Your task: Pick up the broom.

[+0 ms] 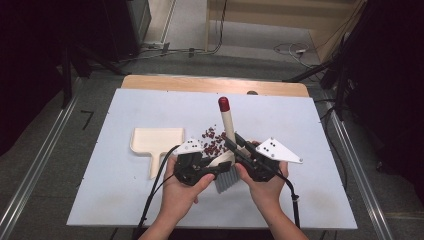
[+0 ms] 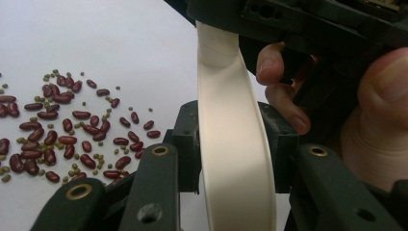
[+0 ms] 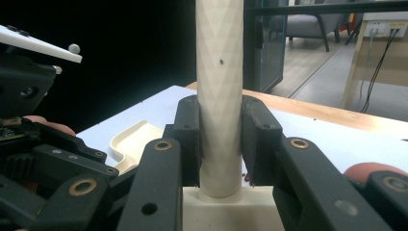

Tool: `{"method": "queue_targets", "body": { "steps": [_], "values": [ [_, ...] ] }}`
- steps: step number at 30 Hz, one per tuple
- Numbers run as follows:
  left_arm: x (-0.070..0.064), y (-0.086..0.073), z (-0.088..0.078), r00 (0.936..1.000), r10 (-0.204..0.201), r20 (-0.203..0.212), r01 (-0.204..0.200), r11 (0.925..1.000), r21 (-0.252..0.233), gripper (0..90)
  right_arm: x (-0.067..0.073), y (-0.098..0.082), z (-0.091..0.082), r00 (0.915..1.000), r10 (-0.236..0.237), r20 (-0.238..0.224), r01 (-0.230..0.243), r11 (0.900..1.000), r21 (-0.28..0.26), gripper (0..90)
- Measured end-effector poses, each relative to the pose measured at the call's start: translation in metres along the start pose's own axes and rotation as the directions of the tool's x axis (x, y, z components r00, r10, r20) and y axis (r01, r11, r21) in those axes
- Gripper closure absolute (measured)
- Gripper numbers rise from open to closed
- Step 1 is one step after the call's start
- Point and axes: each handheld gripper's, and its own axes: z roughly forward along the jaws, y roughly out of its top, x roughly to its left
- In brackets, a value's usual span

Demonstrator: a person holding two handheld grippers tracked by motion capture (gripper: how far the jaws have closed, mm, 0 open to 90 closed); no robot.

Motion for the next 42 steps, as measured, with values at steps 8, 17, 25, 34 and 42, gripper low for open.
{"method": "queue_targets", "body": {
  "steps": [8,17,25,34,42],
  "values": [
    [0.002,0.000,-0.004,0.9997,0.020,-0.015,-0.020,0.9996,0.017,68.2,0.006,0.000,0.000,0.9995,-0.028,0.011,0.028,1.000,-0.005,69.0],
    [0.026,0.001,-0.023,0.9968,0.077,-0.019,-0.077,0.9968,0.020,68.3,-0.004,0.013,0.001,0.9888,-0.071,-0.131,0.079,0.995,0.060,51.9],
    [0.046,0.000,-0.050,0.9805,0.196,-0.003,-0.196,0.9800,0.032,68.3,-0.029,0.015,0.004,0.9615,-0.110,-0.252,0.160,0.969,0.189,44.3],
    [0.051,-0.005,-0.063,0.9496,0.304,0.078,-0.310,0.9470,0.085,68.2,-0.038,0.004,0.014,0.9166,-0.083,-0.391,0.216,0.926,0.310,37.3],
    [0.052,-0.009,-0.068,0.9225,0.349,0.166,-0.367,0.9254,0.095,68.3,-0.040,-0.003,0.018,0.8840,-0.048,-0.465,0.234,0.907,0.350,37.4]
  ]
}}
